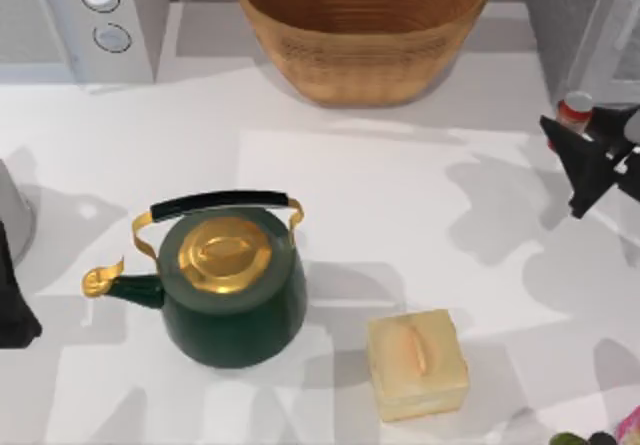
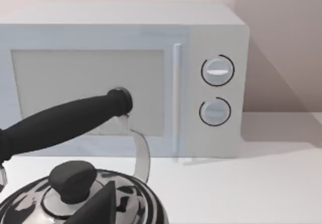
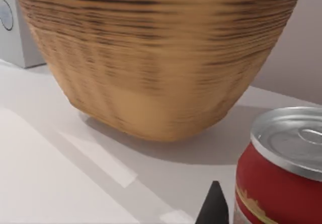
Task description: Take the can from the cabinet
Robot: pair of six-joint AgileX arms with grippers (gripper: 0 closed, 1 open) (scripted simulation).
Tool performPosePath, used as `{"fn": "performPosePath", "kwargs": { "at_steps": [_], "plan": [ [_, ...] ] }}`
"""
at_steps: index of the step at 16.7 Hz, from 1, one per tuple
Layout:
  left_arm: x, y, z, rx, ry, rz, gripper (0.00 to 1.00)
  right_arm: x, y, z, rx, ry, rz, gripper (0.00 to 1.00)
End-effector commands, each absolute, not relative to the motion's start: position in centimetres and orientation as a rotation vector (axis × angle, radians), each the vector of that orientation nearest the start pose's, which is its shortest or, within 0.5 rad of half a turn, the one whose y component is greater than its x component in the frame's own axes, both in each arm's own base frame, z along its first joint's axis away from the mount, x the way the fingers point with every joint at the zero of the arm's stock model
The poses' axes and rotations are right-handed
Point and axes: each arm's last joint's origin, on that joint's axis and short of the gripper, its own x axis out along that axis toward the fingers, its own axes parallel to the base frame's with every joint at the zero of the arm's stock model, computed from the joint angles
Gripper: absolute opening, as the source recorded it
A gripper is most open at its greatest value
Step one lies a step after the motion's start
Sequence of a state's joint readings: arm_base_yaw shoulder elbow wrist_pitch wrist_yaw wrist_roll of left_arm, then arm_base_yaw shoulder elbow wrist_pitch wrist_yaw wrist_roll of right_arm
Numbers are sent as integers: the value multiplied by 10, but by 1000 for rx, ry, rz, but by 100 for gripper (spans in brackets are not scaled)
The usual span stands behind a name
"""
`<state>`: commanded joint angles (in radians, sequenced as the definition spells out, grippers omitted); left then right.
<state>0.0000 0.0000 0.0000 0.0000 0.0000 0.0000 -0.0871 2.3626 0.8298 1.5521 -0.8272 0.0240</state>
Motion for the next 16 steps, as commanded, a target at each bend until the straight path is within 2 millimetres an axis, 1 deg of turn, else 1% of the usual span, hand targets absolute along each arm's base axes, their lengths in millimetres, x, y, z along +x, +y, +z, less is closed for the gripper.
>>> {"fn": "performPosePath", "kwargs": {
  "at_steps": [10,11,16],
  "plan": [
    [106,-1,160,0,0,0,100,371,-6,43,4,-3,768,98],
    [106,-1,160,0,0,0,100,371,-6,43,4,-3,768,100],
    [106,-1,160,0,0,0,100,371,-6,43,4,-3,768,100]
  ]
}}
